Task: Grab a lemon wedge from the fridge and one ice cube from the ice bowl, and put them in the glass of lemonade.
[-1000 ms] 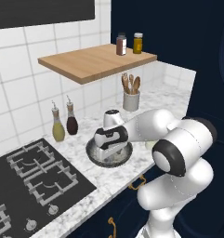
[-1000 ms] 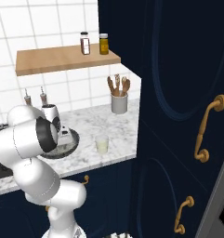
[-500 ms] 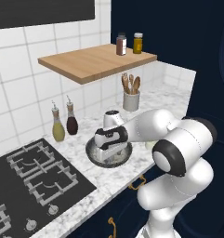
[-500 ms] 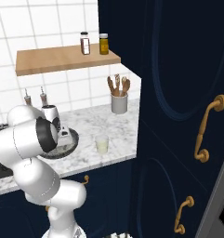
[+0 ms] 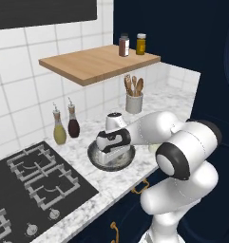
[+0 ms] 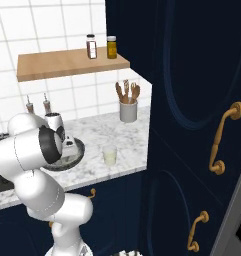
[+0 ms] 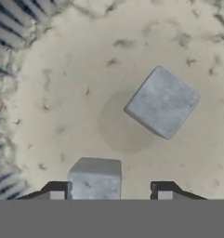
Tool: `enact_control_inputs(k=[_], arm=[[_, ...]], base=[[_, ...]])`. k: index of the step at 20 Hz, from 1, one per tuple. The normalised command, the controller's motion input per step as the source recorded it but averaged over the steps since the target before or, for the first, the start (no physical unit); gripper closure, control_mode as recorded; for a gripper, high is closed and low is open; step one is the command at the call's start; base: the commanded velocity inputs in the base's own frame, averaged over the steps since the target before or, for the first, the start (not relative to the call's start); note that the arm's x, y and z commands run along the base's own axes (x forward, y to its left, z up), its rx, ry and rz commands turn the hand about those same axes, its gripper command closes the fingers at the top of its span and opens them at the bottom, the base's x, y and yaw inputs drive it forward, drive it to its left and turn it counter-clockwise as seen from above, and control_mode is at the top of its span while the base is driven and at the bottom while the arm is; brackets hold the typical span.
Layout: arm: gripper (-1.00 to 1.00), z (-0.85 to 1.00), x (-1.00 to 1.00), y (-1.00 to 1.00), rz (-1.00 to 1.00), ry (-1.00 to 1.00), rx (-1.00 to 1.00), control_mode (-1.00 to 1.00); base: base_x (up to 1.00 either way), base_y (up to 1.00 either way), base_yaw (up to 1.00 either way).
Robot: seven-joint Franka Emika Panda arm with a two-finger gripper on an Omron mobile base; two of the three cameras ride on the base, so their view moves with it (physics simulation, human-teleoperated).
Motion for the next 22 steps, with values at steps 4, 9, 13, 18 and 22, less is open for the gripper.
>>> enact_control_inputs(k=[4, 9, 13, 18, 22], arm=[[1.00, 0.00, -0.05, 0.00, 0.00, 0.00, 0.00, -1.00], [1.00, 0.05, -0.07, 0.00, 0.00, -0.01, 0.00, -1.00], [1.00, 0.84, -0.22, -0.11, -0.02, -0.11, 0.01, -1.00], [1.00, 0.99, -0.24, -0.63, -0.11, -0.06, 0.06, -1.00], [1.00, 0.75, -0.14, -0.97, -0.24, -0.05, 0.00, -1.00]], base=[[0.00, 0.00, 0.00], [0.00, 0.00, 0.00], [0.00, 0.00, 0.00], [0.00, 0.00, 0.00], [0.00, 0.00, 0.00]])
